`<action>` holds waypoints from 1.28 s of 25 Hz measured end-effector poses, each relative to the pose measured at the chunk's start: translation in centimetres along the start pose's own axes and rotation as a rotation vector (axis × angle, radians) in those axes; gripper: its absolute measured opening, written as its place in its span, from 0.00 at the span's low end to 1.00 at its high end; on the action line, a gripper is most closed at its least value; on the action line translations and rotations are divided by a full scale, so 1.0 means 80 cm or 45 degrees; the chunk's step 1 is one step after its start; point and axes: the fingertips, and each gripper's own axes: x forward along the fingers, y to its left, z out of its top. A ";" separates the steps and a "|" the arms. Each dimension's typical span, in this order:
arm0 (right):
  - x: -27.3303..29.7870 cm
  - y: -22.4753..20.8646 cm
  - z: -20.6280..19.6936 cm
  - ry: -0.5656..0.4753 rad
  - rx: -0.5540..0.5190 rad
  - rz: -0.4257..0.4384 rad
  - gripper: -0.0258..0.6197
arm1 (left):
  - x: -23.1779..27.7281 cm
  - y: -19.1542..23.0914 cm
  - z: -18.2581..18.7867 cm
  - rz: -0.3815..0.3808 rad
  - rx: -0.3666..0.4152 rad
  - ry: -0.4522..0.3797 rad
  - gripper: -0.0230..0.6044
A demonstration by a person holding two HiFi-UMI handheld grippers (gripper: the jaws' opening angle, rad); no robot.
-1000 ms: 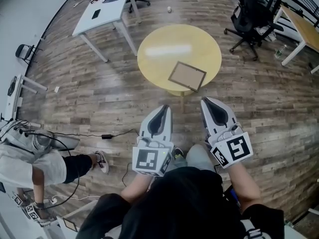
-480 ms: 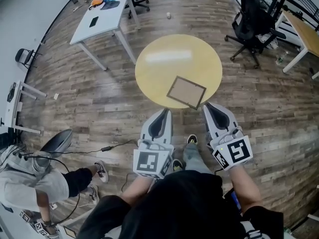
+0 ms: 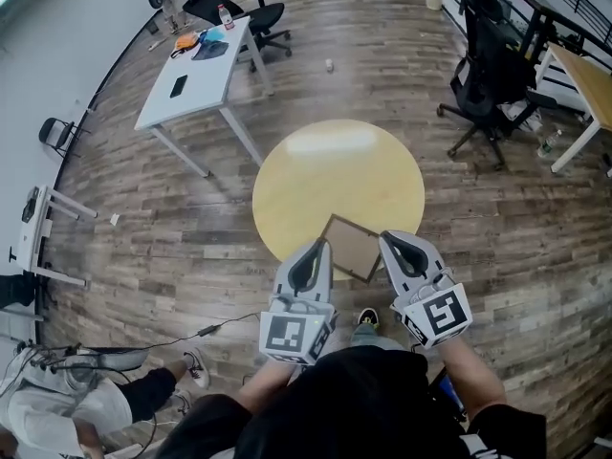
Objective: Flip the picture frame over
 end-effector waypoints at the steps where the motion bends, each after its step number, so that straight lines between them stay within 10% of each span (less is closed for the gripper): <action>1: 0.006 -0.008 -0.002 0.006 -0.015 0.015 0.07 | 0.011 0.002 0.000 0.009 0.004 0.003 0.08; 13: 0.046 -0.041 -0.079 0.239 -0.204 0.185 0.07 | 0.067 0.030 -0.020 0.128 0.031 0.054 0.08; 26: 0.048 -0.015 -0.291 0.773 -0.463 0.564 0.08 | 0.077 0.081 -0.077 0.202 0.025 0.139 0.08; 32: 0.022 0.029 -0.383 0.971 -0.500 0.822 0.31 | 0.065 0.103 -0.097 0.224 0.022 0.185 0.08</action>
